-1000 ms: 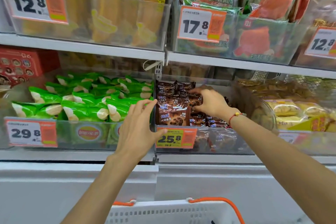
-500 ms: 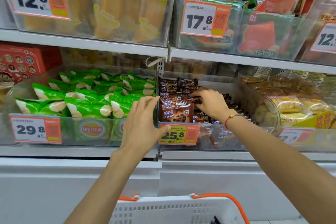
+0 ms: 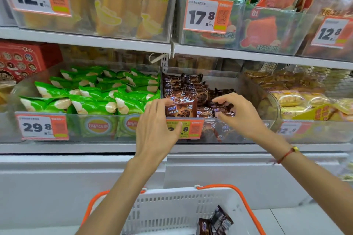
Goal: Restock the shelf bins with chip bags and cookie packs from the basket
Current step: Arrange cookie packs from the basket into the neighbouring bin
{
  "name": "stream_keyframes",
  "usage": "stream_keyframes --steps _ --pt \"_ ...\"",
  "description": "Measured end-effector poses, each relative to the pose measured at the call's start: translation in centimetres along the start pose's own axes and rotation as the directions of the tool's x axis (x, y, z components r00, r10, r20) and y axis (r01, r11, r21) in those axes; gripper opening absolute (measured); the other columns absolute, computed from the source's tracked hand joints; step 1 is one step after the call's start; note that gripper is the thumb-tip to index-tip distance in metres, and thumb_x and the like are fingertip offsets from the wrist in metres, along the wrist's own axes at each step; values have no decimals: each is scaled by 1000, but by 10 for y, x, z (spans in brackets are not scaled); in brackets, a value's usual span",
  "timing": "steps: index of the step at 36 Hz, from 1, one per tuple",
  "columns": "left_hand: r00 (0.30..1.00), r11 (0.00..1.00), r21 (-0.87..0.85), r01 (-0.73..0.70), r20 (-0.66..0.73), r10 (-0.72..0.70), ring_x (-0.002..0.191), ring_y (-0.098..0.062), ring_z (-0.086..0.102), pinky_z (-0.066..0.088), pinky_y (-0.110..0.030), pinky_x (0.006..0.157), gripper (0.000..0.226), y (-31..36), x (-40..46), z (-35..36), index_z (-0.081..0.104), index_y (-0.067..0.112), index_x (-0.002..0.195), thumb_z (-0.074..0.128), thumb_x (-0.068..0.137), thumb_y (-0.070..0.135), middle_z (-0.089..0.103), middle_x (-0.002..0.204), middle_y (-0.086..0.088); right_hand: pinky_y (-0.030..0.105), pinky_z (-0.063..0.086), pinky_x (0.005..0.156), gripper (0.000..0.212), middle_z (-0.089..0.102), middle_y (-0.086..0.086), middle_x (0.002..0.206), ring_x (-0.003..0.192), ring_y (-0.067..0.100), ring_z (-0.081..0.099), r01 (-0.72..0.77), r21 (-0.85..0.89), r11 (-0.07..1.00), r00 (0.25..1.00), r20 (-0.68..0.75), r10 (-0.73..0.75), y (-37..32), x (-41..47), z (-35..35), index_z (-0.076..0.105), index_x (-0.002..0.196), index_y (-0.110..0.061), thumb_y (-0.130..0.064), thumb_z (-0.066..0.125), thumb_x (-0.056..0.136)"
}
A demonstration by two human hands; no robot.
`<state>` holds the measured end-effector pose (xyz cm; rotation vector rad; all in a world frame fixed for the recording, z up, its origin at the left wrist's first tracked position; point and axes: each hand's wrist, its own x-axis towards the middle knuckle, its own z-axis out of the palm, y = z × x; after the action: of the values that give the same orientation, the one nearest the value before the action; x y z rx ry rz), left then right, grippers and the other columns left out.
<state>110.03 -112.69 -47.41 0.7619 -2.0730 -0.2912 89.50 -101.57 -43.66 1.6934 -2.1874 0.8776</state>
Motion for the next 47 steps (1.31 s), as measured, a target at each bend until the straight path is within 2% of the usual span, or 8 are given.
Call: stream_keyframes --steps 5,12,17,26,30,36,41,47 --pt "961 998 48 43 270 -54 102 -12 56 42 -29 75 30 7 -34 5 52 29 114 61 86 33 59 112 15 19 47 65 23 67 -10 76 70 5 61 -97 249 964 988 143 63 -20 -60 14 63 78 -26 -6 72 79" --pt "542 947 319 -34 802 -250 113 -23 56 42 -31 85 29 -17 -80 38 58 22 117 57 90 34 61 122 3 32 51 72 23 67 -11 76 69 10 59 -299 78 951 794 572 203 -5 -129 109 62 78 -32 -10 65 79" --pt "291 927 356 -119 905 -310 116 -24 56 43 -34 96 33 -36 -121 74 60 20 122 54 92 33 59 127 -1 35 51 83 29 69 4 100 95 21 63 -377 -1 926 617 745 252 5 -189 178 65 85 -29 -5 50 85" --pt "-46 910 394 132 919 -391 94 -24 58 47 -35 80 29 -70 -259 134 62 9 120 51 95 15 59 113 -7 35 49 91 40 57 8 130 111 26 56 -263 -179 948 242 939 245 6 -279 242 56 129 -21 -13 56 90" --pt "-25 843 379 380 916 -401 116 -25 54 45 -33 93 44 -73 -321 143 50 10 132 60 91 23 53 132 -8 43 35 108 55 43 10 143 134 30 36 -97 -214 972 243 942 232 6 -307 254 36 146 -19 -17 54 93" --pt "37 635 279 720 899 -437 82 -15 53 44 -25 70 39 -70 -364 154 53 13 115 72 81 15 57 103 -2 40 22 114 51 42 4 144 133 25 37 -11 -269 963 327 909 258 14 -328 259 40 142 -21 -23 56 93" --pt "-30 568 336 751 877 -479 103 -16 55 44 -26 85 64 -72 -365 160 50 18 129 80 73 28 53 120 3 39 33 106 30 63 1 115 111 23 56 -4 -307 952 468 840 273 13 -325 266 62 119 -27 -16 57 92" --pt "81 695 402 597 831 -550 105 -16 61 50 -28 87 52 -63 -361 162 55 18 127 73 81 33 62 124 2 37 37 105 18 70 -3 103 101 18 61 -71 -293 953 513 809 287 16 -321 266 71 102 -25 -17 59 92"
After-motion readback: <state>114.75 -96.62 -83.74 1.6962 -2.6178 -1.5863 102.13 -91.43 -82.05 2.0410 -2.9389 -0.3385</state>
